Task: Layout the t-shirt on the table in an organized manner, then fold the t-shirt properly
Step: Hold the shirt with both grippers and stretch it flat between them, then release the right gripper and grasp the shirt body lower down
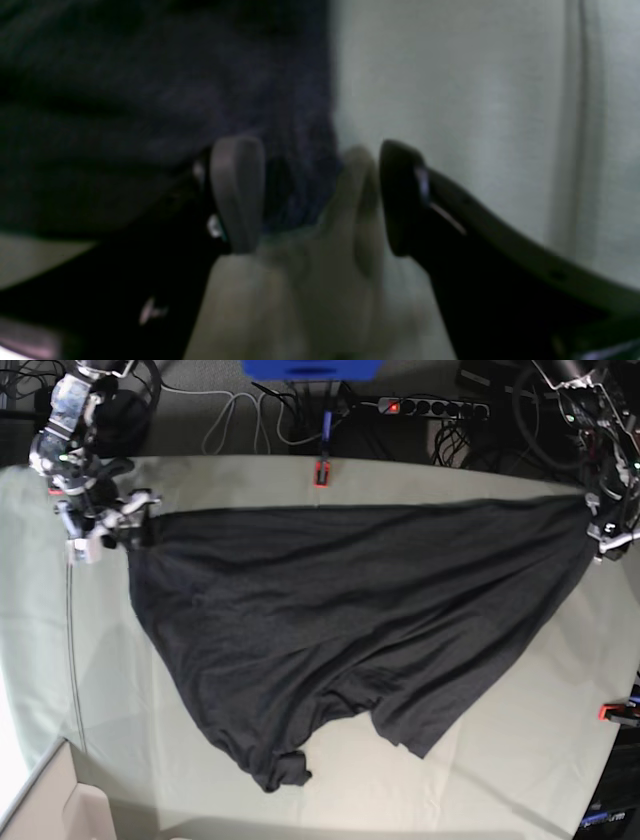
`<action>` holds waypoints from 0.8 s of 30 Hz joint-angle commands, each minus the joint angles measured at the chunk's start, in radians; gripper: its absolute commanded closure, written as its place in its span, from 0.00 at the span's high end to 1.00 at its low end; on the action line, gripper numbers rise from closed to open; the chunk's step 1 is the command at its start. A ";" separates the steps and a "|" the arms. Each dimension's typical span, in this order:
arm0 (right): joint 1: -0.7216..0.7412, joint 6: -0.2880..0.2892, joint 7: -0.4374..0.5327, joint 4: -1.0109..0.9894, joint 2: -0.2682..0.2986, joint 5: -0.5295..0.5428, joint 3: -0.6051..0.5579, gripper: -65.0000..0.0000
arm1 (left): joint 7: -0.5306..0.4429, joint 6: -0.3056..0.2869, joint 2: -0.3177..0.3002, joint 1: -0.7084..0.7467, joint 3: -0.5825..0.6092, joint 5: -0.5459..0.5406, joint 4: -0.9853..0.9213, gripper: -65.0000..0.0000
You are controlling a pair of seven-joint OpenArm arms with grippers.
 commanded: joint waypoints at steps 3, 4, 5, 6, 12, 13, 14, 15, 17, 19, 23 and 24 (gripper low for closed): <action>0.000 0.011 0.013 0.013 0.010 0.018 -0.028 0.50 | -0.016 -0.005 -0.017 -0.005 -0.004 -0.004 0.015 0.33; 0.001 0.011 0.013 0.013 0.010 0.018 -0.037 0.44 | -0.016 -0.005 -0.017 -0.005 -0.004 -0.004 0.015 0.33; 0.004 0.011 0.014 0.013 0.010 0.018 -0.045 0.36 | -0.016 -0.005 -0.019 -0.005 -0.004 -0.004 0.015 0.33; 0.006 0.011 0.017 0.014 0.010 0.018 -0.045 0.25 | -0.016 -0.005 -0.019 -0.005 -0.004 -0.004 0.015 0.33; 0.060 0.011 0.011 0.079 0.013 0.018 -0.042 0.00 | -0.017 -0.005 -0.025 -0.010 -0.007 -0.014 0.026 0.22; 0.064 0.011 0.011 0.105 0.013 0.020 -0.045 0.00 | -0.017 -0.005 -0.025 -0.020 -0.009 -0.014 0.026 0.18; 0.074 0.011 0.011 0.134 0.011 0.021 -0.048 0.00 | -0.016 -0.005 -0.025 -0.028 -0.010 -0.014 0.026 0.15; 0.086 0.011 0.011 0.169 0.010 0.023 -0.050 0.00 | -0.016 -0.005 -0.026 -0.033 -0.010 -0.012 0.026 0.11; 0.118 0.011 0.011 0.220 -0.012 0.023 -0.060 0.00 | -0.016 -0.005 -0.028 -0.033 -0.010 -0.010 0.026 0.04; 0.155 0.011 0.011 0.251 -0.023 0.023 -0.091 0.00 | -0.016 -0.005 -0.046 -0.033 -0.005 -0.010 0.026 0.00; 0.236 0.011 0.011 0.249 -0.024 0.018 -0.183 0.00 | -0.016 -0.005 -0.052 -0.033 -0.004 -0.012 0.026 0.01; 0.253 0.011 0.011 0.235 -0.026 0.018 -0.209 0.00 | -0.016 -0.005 -0.052 -0.033 -0.009 -0.010 0.026 0.01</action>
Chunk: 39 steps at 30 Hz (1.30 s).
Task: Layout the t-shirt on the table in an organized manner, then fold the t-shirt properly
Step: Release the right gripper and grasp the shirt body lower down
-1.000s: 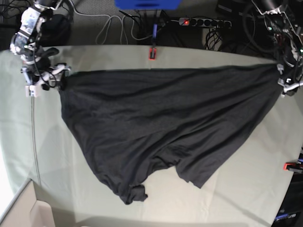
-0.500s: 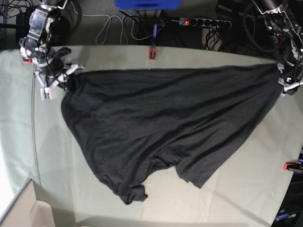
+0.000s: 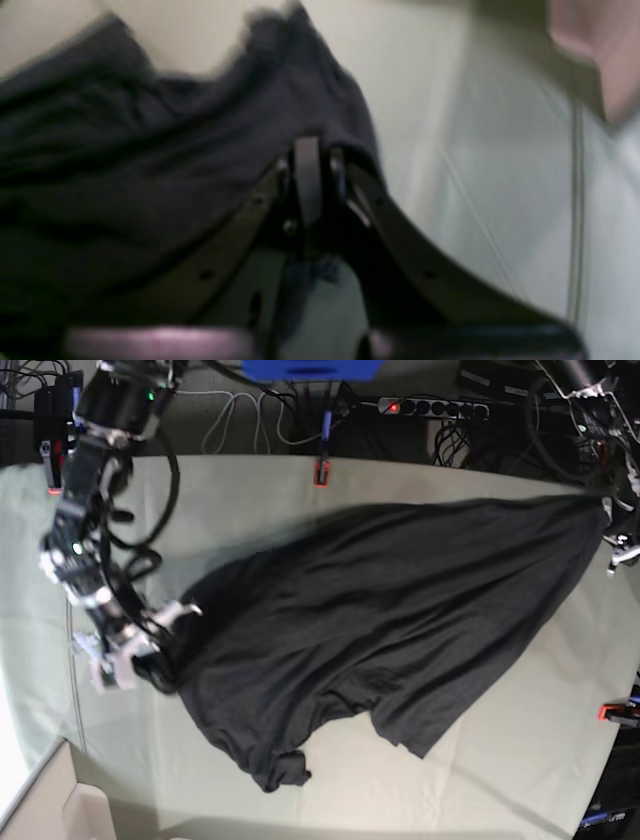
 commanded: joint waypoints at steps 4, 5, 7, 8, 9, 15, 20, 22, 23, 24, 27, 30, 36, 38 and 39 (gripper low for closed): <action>0.130 0.003 0.020 -0.121 0.006 0.015 -0.076 0.00 | -0.016 -0.005 -0.030 0.003 -0.007 0.001 0.021 0.01; 0.159 -0.014 0.020 -0.161 0.006 0.015 -0.080 0.00 | -0.016 -0.004 -0.039 0.005 -0.008 -0.002 0.021 0.01; 0.234 -0.065 0.020 -0.253 0.006 0.015 -0.086 0.00 | -0.016 -0.001 -0.045 0.008 -0.008 -0.005 0.021 0.01; 0.265 -0.077 0.020 -0.288 0.006 0.015 -0.086 0.00 | -0.016 0.001 -0.050 0.016 -0.008 -0.005 0.021 0.01; 0.297 -0.079 0.020 -0.321 0.008 0.015 -0.082 0.00 | -0.016 0.001 -0.051 0.025 -0.008 -0.005 0.021 0.01; 0.437 -0.148 0.020 -0.427 0.009 0.015 -0.080 0.00 | -0.016 0.001 -0.051 0.055 -0.010 -0.005 0.048 0.01; 0.489 -0.200 0.020 -0.534 0.011 0.015 -0.086 0.10 | -0.016 -0.001 -0.047 0.057 -0.010 -0.007 0.048 0.01; 0.486 -0.200 0.020 -0.552 0.011 0.015 -0.086 0.23 | -0.016 -0.001 -0.045 0.057 -0.010 -0.007 0.048 0.01; 0.483 -0.200 0.020 -0.554 0.011 0.015 -0.086 0.31 | -0.016 -0.001 -0.045 0.057 -0.010 -0.007 0.048 0.01; 0.480 -0.200 0.020 -0.554 0.011 0.015 -0.086 0.37 | -0.016 -0.001 -0.045 0.057 -0.010 -0.007 0.048 0.01; 0.455 -0.200 0.020 -0.537 0.011 0.020 -0.082 0.55 | -0.016 0.001 -0.044 0.057 -0.010 -0.007 0.048 0.01; 0.366 -0.200 0.020 -0.413 0.012 0.020 -0.080 0.65 | -0.016 0.003 -0.042 0.057 -0.010 -0.007 0.048 0.01; 0.127 -0.197 0.020 -0.226 0.005 0.020 -0.086 0.67 | -0.016 -0.001 -0.042 0.059 -0.010 -0.007 0.045 0.17; 0.088 -0.185 0.020 -0.241 0.005 0.022 -0.093 0.67 | -0.016 -0.002 -0.042 0.059 -0.010 -0.007 0.042 0.28; 0.079 -0.168 0.025 -0.262 0.005 0.022 -0.097 0.67 | -0.016 -0.002 -0.042 0.059 -0.010 -0.007 0.041 0.34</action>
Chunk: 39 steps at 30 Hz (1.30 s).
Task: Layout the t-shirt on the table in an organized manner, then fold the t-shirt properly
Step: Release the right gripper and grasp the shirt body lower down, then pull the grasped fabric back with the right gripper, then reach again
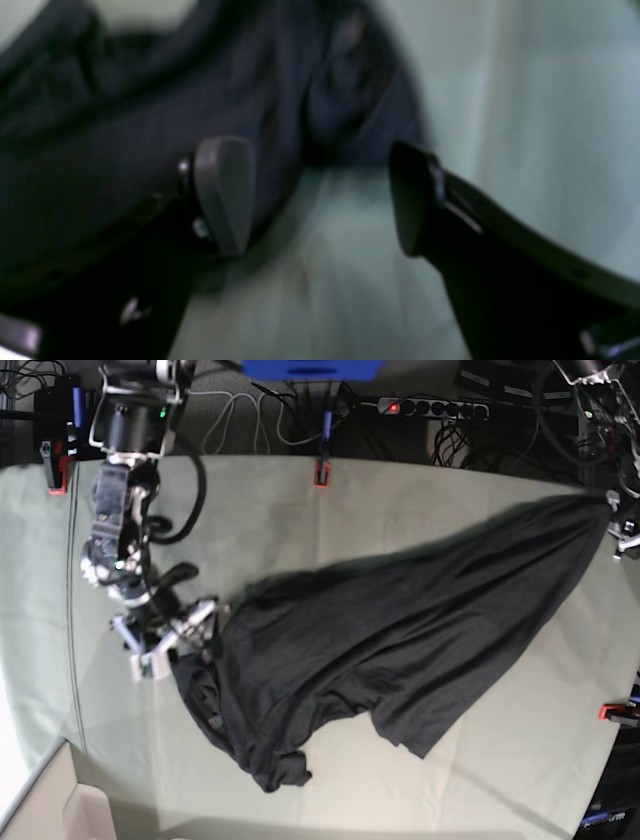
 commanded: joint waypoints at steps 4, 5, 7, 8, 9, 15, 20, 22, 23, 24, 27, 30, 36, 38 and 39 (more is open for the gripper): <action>0.025 0.038 0.032 -0.046 0.002 0.023 -0.004 0.67 | -0.021 -0.008 -0.017 -0.002 -0.004 -0.006 0.015 0.52; 0.027 0.038 0.034 -0.064 -0.006 0.023 -0.004 0.67 | -0.021 -0.008 -0.017 -0.002 -0.004 -0.006 0.018 0.53; 0.033 0.038 0.035 -0.100 -0.007 0.023 -0.004 0.67 | -0.021 -0.008 -0.017 -0.002 -0.003 -0.006 0.020 0.54; 0.034 0.038 0.037 -0.120 -0.009 0.023 -0.004 0.67 | -0.021 -0.008 -0.015 -0.002 -0.003 -0.006 0.020 0.54; 0.044 0.038 0.037 -0.135 -0.009 0.023 -0.004 0.67 | -0.021 -0.008 -0.015 -0.002 -0.003 -0.006 0.020 0.54; 0.090 0.047 0.037 -0.229 -0.009 0.023 -0.004 0.63 | -0.021 -0.009 -0.015 0.009 -0.003 -0.006 0.014 0.54; 0.096 0.184 0.035 -0.226 -0.035 0.023 -0.004 0.21 | -0.021 -0.009 -0.015 0.019 -0.003 -0.006 0.012 0.54; 0.096 0.184 0.031 -0.221 -0.042 0.023 -0.004 0.00 | -0.021 -0.009 -0.015 0.019 -0.004 -0.006 0.012 0.54; 0.090 0.184 0.029 -0.206 -0.042 0.023 -0.004 0.00 | -0.021 -0.009 -0.015 0.019 -0.004 -0.006 0.012 0.54; 0.082 0.184 0.029 -0.180 -0.044 0.023 -0.003 0.00 | -0.021 -0.009 -0.015 0.021 -0.004 -0.006 0.012 0.54; -0.004 0.184 0.031 -0.055 -0.050 0.023 0.000 0.00 | -0.021 -0.009 -0.015 0.021 -0.004 -0.006 0.012 0.54; -0.116 0.184 0.029 0.143 -0.050 0.023 0.002 0.00 | -0.021 -0.009 -0.015 0.021 -0.004 -0.006 0.012 0.54; -0.374 0.184 0.031 0.509 -0.059 0.023 0.004 0.00 | -0.022 -0.009 -0.015 0.012 -0.001 -0.006 0.012 0.54; -0.446 0.184 0.032 0.606 -0.087 0.023 0.013 0.00 | -0.022 -0.009 -0.015 0.009 0.002 -0.006 0.012 0.54; -0.475 0.184 0.037 0.643 -0.099 0.023 0.031 0.00 | -0.022 -0.009 -0.015 0.007 0.002 -0.006 0.012 0.54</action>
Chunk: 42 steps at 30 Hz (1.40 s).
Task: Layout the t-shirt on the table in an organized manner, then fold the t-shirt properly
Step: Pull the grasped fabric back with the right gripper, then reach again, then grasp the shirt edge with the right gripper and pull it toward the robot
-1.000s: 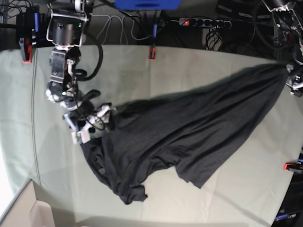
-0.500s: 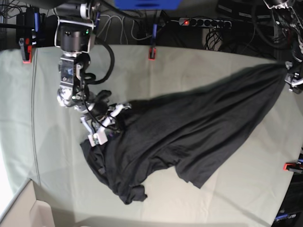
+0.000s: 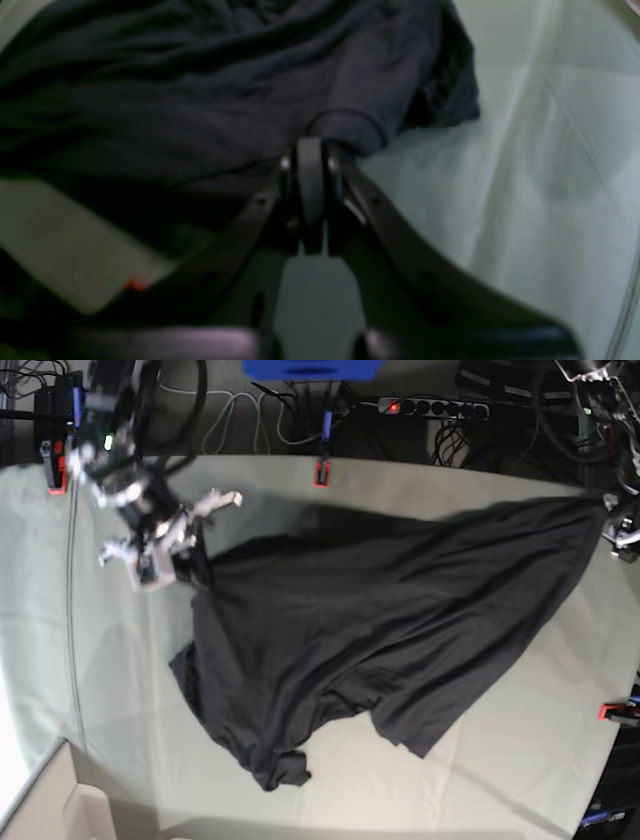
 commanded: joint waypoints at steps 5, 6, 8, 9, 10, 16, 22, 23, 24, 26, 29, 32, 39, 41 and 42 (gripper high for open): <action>-0.093 -0.003 0.035 0.118 -0.039 0.025 0.062 0.00 | -0.022 -0.004 -0.019 -0.020 -0.003 -0.002 0.013 0.54; -0.110 -0.003 0.032 0.118 -0.039 0.025 0.062 0.00 | -0.022 -0.004 -0.017 -0.021 -0.003 -0.002 0.013 0.54; -0.167 -0.003 0.035 0.119 -0.039 0.025 0.062 0.00 | -0.022 -0.004 -0.017 -0.021 -0.003 -0.002 0.013 0.54; -0.194 -0.003 0.038 0.122 -0.039 0.025 0.062 0.00 | -0.022 -0.006 -0.017 -0.021 -0.003 -0.002 0.013 0.54; -0.214 -0.003 0.042 0.122 -0.039 0.025 0.062 0.00 | -0.022 -0.006 -0.017 -0.023 -0.003 -0.002 0.013 0.54; -0.268 -0.003 0.130 0.118 -0.039 0.109 0.050 0.00 | -0.022 -0.006 -0.017 -0.023 -0.001 -0.002 0.013 0.54; -0.098 -0.003 0.050 0.058 -0.039 0.058 -0.084 0.00 | -0.022 -0.006 -0.017 -0.020 -0.001 -0.002 0.013 0.54; -0.058 -0.003 0.016 0.029 -0.039 0.029 -0.114 0.00 | -0.022 -0.006 -0.019 -0.018 -0.001 -0.002 0.013 0.54; -0.019 -0.003 -0.022 -0.007 -0.039 -0.001 -0.147 0.00 | -0.022 -0.006 -0.019 -0.017 -0.001 -0.002 0.013 0.54; 0.056 -0.003 -0.094 -0.076 -0.039 -0.051 -0.193 0.00 | -0.022 -0.006 -0.019 -0.017 -0.001 -0.002 0.013 0.54; 0.125 -0.003 -0.185 -0.163 -0.039 -0.081 -0.259 0.03 | -0.022 -0.006 -0.019 -0.017 -0.001 -0.002 0.013 0.54; 0.128 -0.003 -0.201 -0.168 -0.039 -0.080 -0.305 0.17 | -0.022 -0.006 -0.020 -0.017 -0.004 -0.002 0.013 0.54; 0.080 -0.003 -0.198 0.010 -0.039 -0.080 -0.222 0.46 | -0.022 -0.006 -0.027 -0.015 -0.009 0.005 0.013 0.54; 0.080 -0.003 -0.198 0.046 -0.039 -0.080 -0.153 0.48 | -0.022 -0.006 -0.027 -0.015 -0.009 0.005 0.013 0.54; 0.087 -0.003 -0.200 0.044 -0.039 -0.080 -0.114 0.48 | -0.022 -0.006 -0.024 -0.015 -0.009 0.005 0.013 0.54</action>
